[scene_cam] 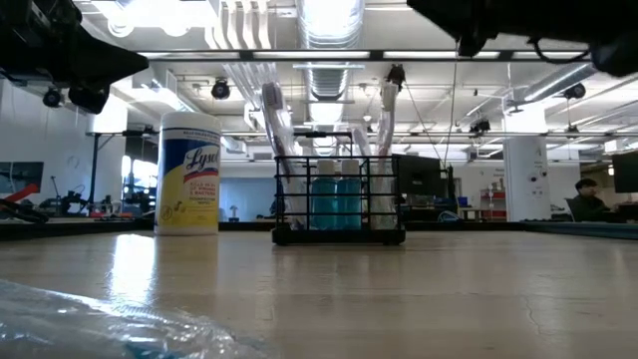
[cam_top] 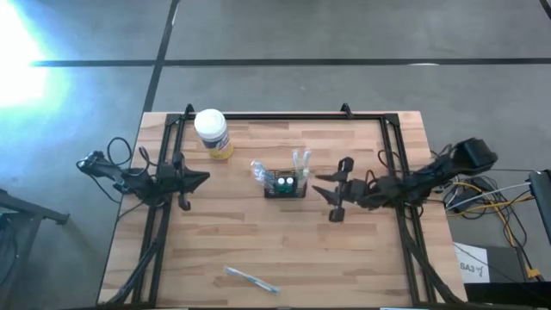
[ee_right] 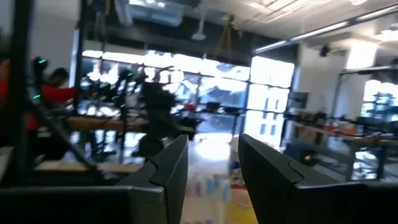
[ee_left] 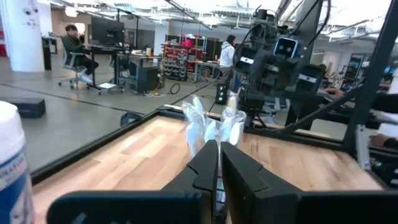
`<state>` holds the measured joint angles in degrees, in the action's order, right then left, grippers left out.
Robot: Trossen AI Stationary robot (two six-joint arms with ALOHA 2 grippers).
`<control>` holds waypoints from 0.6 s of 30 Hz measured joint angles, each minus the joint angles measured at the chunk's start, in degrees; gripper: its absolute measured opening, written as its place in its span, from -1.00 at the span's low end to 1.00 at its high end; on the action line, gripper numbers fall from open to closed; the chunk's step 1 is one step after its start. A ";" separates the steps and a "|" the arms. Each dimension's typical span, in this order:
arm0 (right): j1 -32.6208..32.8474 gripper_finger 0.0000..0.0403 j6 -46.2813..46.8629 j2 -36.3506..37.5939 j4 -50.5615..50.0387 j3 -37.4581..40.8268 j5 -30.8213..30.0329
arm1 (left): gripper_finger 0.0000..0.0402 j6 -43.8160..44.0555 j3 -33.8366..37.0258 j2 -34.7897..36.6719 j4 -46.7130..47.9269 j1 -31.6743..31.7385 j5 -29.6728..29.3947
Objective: Pick & Place toothbrushing station
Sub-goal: Put the blue toothbrush into the black mesh organizer
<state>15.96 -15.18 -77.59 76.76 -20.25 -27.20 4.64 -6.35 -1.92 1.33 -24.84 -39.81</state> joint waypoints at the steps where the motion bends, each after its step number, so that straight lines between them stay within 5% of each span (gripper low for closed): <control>1: 1.14 -0.34 0.46 1.74 -3.66 -0.67 0.00 | -0.88 0.97 0.00 -0.02 0.05 0.00 0.28; 9: 8.59 -0.43 13.23 4.52 -40.76 -13.62 0.12 | -0.88 2.64 0.07 0.00 1.33 0.00 5.29; 13: 10.14 -0.46 21.79 -1.69 -55.17 -22.33 0.17 | -0.88 3.77 0.07 0.00 1.35 -0.01 5.60; 18: 11.34 -0.51 27.37 -12.95 -59.32 -32.52 0.14 | -0.88 9.25 0.07 -0.19 2.34 0.00 10.85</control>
<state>27.30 12.19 -90.54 17.44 -52.77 -27.06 13.90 -6.28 -2.10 3.67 -24.84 -28.96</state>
